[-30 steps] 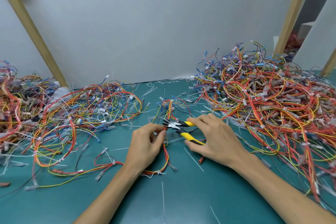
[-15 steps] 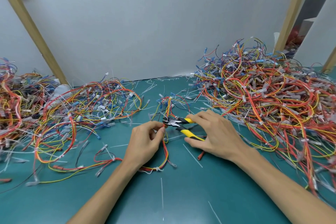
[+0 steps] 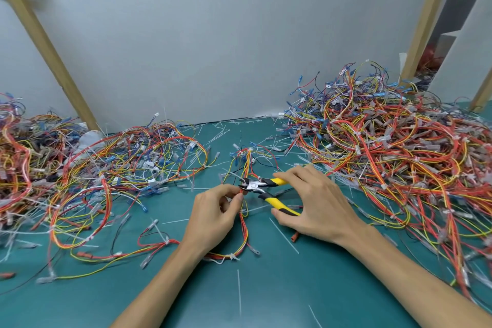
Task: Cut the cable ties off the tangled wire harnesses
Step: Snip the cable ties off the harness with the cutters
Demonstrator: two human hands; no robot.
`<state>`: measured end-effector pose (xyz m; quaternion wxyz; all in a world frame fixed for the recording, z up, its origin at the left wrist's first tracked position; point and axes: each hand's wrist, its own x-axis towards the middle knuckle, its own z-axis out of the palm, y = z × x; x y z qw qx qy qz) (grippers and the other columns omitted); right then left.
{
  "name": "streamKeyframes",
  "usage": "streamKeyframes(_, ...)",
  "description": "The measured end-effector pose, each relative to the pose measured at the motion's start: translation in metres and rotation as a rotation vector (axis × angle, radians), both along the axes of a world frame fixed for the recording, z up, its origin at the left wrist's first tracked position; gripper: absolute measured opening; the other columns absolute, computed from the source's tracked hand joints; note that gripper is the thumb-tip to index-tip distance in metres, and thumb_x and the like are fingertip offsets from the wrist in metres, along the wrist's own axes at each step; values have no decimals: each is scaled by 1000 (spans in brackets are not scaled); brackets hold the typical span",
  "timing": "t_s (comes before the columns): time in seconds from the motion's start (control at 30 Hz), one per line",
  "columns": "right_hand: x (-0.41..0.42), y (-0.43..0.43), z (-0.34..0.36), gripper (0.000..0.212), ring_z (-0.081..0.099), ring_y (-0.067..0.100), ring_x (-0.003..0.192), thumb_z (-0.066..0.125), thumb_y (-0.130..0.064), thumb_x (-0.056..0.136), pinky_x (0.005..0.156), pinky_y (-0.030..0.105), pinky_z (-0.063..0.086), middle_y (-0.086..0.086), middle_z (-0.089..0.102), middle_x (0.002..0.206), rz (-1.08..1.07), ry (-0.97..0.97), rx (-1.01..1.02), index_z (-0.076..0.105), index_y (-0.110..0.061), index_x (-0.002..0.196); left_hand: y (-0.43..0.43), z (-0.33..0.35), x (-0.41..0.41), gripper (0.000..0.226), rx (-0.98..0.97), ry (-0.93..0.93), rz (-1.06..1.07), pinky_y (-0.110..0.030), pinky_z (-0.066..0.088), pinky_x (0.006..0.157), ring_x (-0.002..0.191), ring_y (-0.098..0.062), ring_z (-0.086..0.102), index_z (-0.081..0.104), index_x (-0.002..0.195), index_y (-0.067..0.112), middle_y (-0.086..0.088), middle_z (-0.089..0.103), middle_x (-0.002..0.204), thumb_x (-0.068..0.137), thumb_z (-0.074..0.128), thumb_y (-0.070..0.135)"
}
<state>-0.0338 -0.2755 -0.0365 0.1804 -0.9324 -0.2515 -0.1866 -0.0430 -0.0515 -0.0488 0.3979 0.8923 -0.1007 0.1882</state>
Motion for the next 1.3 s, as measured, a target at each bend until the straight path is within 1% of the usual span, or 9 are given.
streamKeyframes(0.1,-1,2,2,53,55,8,97,65,-57,76,77,27,49,-14,62,104,-5,-15,42,64,-29,121,0,0,0,10,5,-8,-4,-9,32,52,48,-5,45,74,87,19,9,48,47,90,66,14)
streamKeyframes(0.2,0,2,2,49,59,12,93,67,-55,76,70,31,51,-14,64,100,-12,-18,18,66,-29,118,0,0,0,11,9,-9,-15,-10,32,52,49,-6,45,74,87,19,1,54,50,90,65,14)
streamKeyframes(0.33,3,0,-1,63,54,12,101,61,-61,77,79,26,43,-12,60,111,-21,2,-75,58,-29,131,0,-1,1,11,11,-14,-11,-10,31,51,48,-7,43,71,82,19,3,51,49,89,66,13)
streamKeyframes(0.47,6,-2,-1,62,54,12,102,54,-66,76,77,28,45,-16,61,112,-13,28,-75,59,-32,127,1,-2,1,11,16,-19,-9,-10,31,52,49,-7,43,71,83,21,6,48,48,89,66,13)
streamKeyframes(0.57,6,-1,-3,63,52,6,101,53,-69,75,76,22,42,-18,58,110,-16,54,-34,57,-35,128,2,-2,1,13,14,-20,-20,-10,31,52,50,-7,44,70,83,25,-2,54,51,89,66,14)
streamKeyframes(0.63,4,1,-7,63,52,6,100,54,-69,75,77,20,40,-18,57,108,-14,53,-7,57,-35,128,2,-2,2,14,13,-22,-25,-10,32,52,50,-7,44,69,82,26,0,53,51,90,66,14)
streamKeyframes(0.87,3,4,-4,56,59,10,92,58,-65,73,72,31,52,-17,64,102,-19,-48,15,65,-32,118,3,-4,5,11,-10,-18,-19,-9,31,52,49,-6,44,71,83,21,7,48,49,89,66,14)
streamKeyframes(1.03,1,7,-5,56,57,9,94,63,-59,71,73,20,42,-14,61,102,-38,-99,13,65,-29,118,3,-2,5,11,-26,-16,-30,-10,31,51,47,-7,43,71,83,19,11,46,47,89,65,13)
streamKeyframes(1.3,-1,8,-2,52,59,10,90,64,-57,70,71,29,51,-14,65,100,-49,-135,24,67,-28,113,2,0,3,9,-31,-21,-25,-9,30,51,47,-6,45,71,84,18,16,48,45,89,64,13)
